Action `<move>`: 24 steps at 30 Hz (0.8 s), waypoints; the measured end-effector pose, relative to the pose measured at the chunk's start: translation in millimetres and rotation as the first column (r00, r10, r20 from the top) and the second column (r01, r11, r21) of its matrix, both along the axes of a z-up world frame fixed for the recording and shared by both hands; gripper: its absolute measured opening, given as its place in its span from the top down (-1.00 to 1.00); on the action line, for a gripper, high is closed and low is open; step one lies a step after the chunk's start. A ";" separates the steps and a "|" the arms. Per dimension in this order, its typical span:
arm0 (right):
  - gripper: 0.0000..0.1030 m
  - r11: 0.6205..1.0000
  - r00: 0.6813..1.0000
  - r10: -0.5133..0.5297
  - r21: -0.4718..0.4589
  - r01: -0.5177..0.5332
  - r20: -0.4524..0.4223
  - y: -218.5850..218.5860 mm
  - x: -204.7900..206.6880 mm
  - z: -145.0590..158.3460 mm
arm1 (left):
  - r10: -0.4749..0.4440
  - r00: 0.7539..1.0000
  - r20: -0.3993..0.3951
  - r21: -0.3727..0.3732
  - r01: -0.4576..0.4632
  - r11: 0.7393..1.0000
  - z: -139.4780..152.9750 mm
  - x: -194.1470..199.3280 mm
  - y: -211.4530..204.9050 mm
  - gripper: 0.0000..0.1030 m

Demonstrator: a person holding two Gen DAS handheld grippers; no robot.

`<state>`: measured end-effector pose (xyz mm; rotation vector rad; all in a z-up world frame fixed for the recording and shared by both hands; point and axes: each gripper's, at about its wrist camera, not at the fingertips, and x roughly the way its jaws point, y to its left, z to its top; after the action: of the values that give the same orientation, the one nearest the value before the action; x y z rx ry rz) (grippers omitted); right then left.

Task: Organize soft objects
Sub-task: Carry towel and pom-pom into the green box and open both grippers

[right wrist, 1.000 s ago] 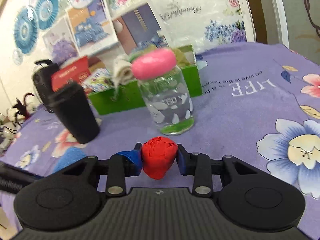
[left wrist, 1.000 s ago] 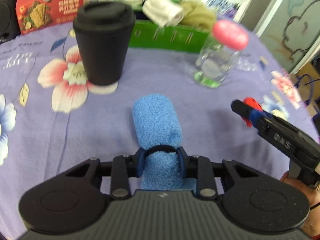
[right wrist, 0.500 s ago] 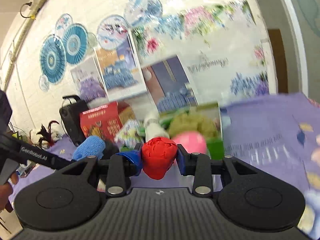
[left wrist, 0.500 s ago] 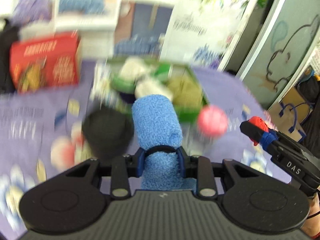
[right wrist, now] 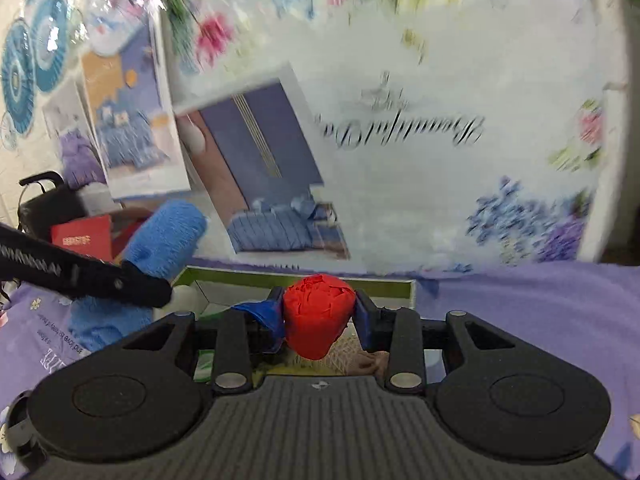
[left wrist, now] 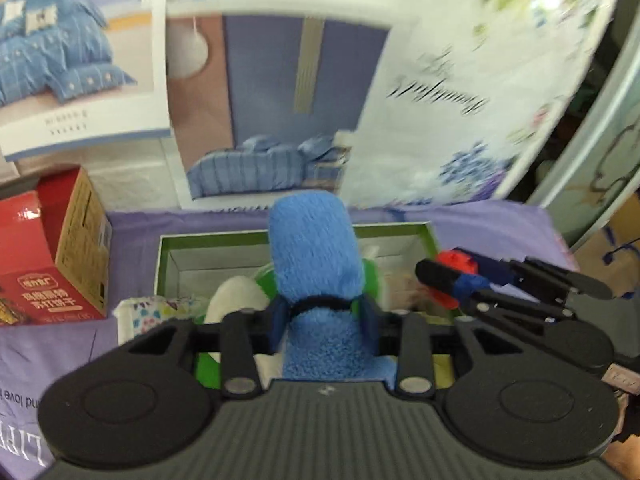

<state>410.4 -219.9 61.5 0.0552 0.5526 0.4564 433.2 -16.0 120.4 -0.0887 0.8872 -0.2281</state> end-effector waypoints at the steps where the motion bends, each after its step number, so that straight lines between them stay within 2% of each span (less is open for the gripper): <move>1: 0.57 1.000 1.000 -0.015 -0.006 0.015 -0.009 2.7 7.4 -4.3 | 0.014 1.000 -0.005 0.039 -0.014 0.999 -5.1 5.7 -1.7 -0.68; 3: 0.54 1.000 1.000 -0.027 0.015 0.027 0.008 2.7 12.4 -7.6 | 0.019 0.999 0.039 0.078 -0.022 0.997 -8.2 5.8 -1.3 -0.68; 5: 0.53 0.999 0.999 -0.023 0.036 0.022 0.036 2.7 12.8 -5.9 | 0.027 0.997 0.073 0.073 -0.032 0.997 -5.9 1.8 2.8 -0.74; 9: 0.50 0.997 0.998 -0.041 0.073 0.037 0.056 -4.4 8.2 1.0 | 0.037 0.995 0.092 0.066 -0.043 0.997 3.4 -3.4 6.4 -0.78; 12: 0.49 0.997 0.997 -0.042 0.060 0.038 0.061 -6.3 -2.7 9.7 | 0.039 0.994 0.101 0.069 -0.046 0.997 13.4 -16.1 5.9 -0.78; 20: 0.45 0.997 0.990 -0.071 0.045 0.066 0.120 -16.1 -78.6 54.3 | -0.002 0.983 0.182 0.082 -0.014 0.997 54.2 -97.4 -7.0 -0.81; 22: 0.43 0.997 0.990 -0.065 0.044 0.060 0.129 -16.8 -102.0 63.4 | 0.002 0.979 0.205 0.088 -0.021 0.996 63.4 -120.7 -7.8 -0.99; 24: 0.42 0.998 0.990 -0.065 0.033 0.062 0.128 -14.0 -123.2 71.1 | 0.004 0.973 0.229 0.090 -0.025 0.996 71.7 -145.2 -6.9 -0.99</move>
<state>287.2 -234.0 132.7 0.0700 0.4160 0.4028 288.0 -23.0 192.1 0.0175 0.6661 -0.1792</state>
